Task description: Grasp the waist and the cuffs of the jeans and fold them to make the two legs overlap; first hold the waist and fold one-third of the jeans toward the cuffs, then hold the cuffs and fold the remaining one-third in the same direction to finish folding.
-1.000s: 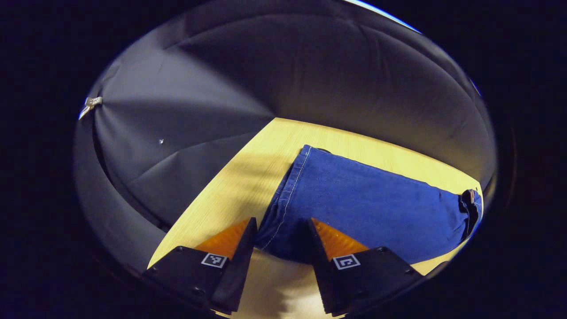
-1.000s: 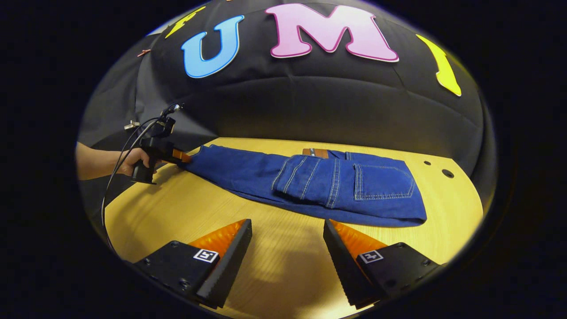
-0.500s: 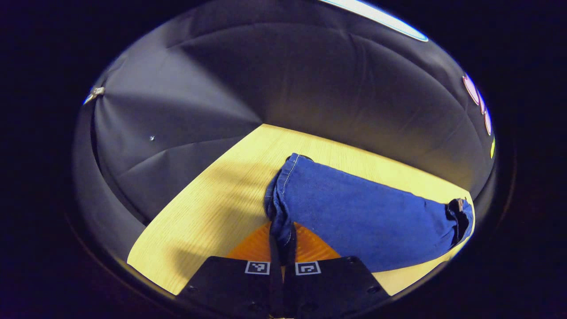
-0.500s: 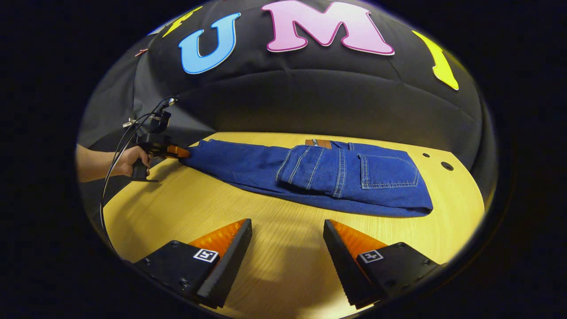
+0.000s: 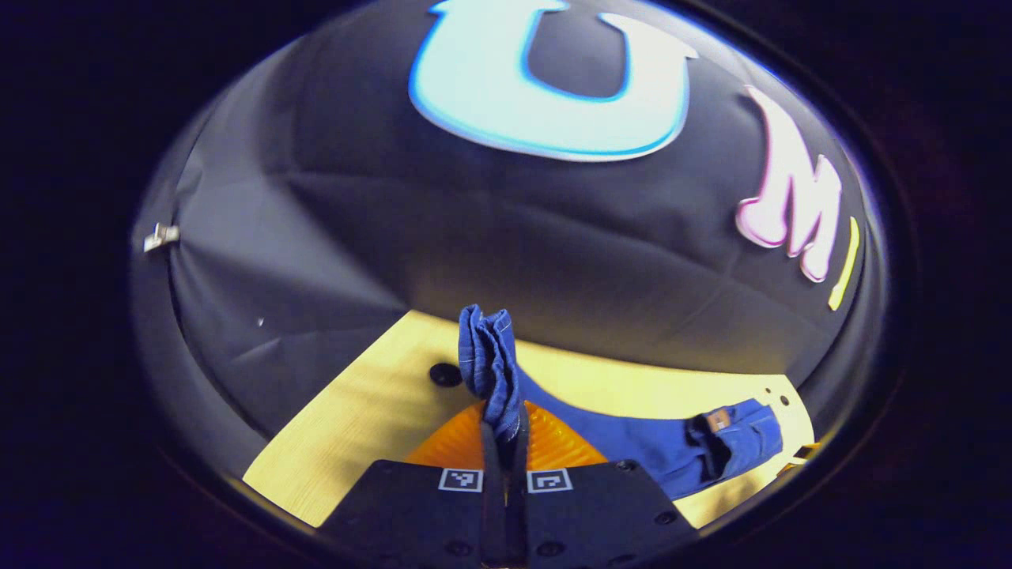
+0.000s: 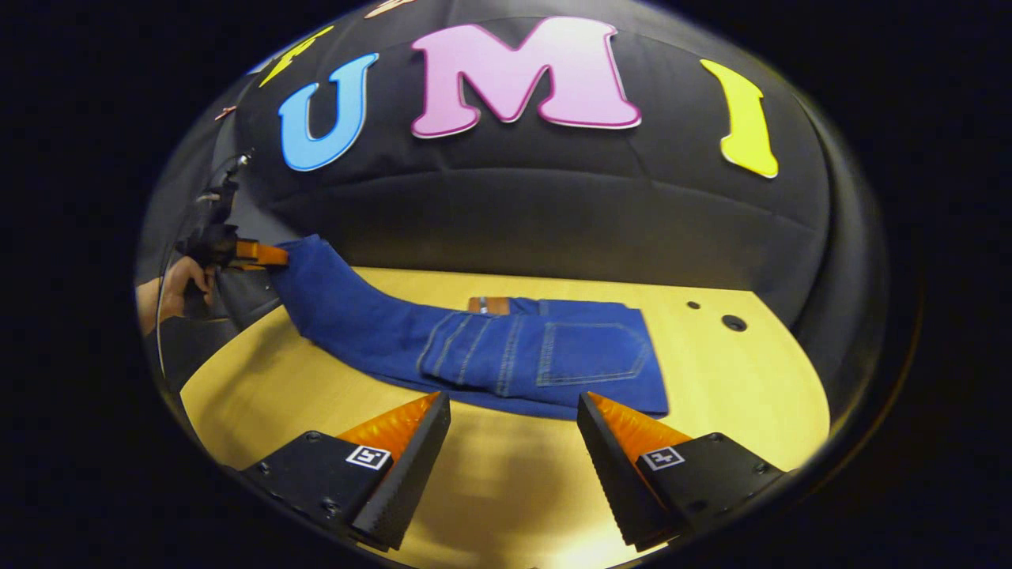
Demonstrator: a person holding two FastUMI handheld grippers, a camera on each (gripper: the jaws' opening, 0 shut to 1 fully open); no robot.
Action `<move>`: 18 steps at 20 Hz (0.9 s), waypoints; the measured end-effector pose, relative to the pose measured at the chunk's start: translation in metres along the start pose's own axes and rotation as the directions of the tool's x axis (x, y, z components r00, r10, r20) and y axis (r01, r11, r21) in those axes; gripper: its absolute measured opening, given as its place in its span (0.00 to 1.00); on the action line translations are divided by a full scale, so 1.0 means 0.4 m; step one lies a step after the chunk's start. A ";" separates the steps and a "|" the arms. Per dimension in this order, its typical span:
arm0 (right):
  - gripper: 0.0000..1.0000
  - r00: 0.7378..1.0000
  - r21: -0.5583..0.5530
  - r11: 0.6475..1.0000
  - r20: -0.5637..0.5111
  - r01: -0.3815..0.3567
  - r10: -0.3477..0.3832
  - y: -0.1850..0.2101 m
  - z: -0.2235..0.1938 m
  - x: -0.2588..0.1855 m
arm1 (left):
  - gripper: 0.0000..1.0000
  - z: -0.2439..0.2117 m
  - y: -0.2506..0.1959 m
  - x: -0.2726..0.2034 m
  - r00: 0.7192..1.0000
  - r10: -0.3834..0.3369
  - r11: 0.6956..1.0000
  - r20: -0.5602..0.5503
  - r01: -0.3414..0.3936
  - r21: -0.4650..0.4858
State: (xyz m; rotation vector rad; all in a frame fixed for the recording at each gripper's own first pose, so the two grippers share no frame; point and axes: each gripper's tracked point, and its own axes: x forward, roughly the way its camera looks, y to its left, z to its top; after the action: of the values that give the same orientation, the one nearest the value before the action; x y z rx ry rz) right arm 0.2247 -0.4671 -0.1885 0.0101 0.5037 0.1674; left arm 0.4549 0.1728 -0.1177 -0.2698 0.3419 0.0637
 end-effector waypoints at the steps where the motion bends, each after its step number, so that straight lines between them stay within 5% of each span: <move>1: 0.98 1.000 0.012 1.000 0.008 0.016 -0.016 -0.033 0.021 -0.013 | 0.06 0.038 -0.050 -0.031 1.000 -0.028 0.999 0.009 0.028 0.026; 7: 0.98 0.990 0.057 0.991 0.067 0.122 -0.126 -0.235 0.125 -0.118 | 0.06 0.120 -0.425 -0.146 0.977 -0.211 0.973 -0.014 0.211 0.096; 10: 0.98 0.978 0.085 0.979 0.088 0.183 -0.191 -0.328 0.140 -0.170 | 0.06 0.068 -0.641 -0.108 0.963 -0.263 0.950 -0.060 0.269 0.161; 14: 0.98 0.967 0.154 0.961 0.077 0.228 -0.242 -0.404 0.114 -0.232 | 0.06 -0.074 -0.924 -0.065 0.911 -0.370 0.896 -0.182 0.402 0.188; 18: 0.98 0.958 0.184 0.944 0.043 0.273 -0.285 -0.460 0.061 -0.293 | 0.12 -0.229 -1.010 0.005 0.883 -0.367 0.859 -0.292 0.442 0.258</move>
State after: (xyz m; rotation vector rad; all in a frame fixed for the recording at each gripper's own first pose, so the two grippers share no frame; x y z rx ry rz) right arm 0.1642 -0.6667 -0.1200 0.1173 0.4447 -0.1562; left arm 0.4704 -0.2409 -0.1003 -0.0219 0.5163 -0.4462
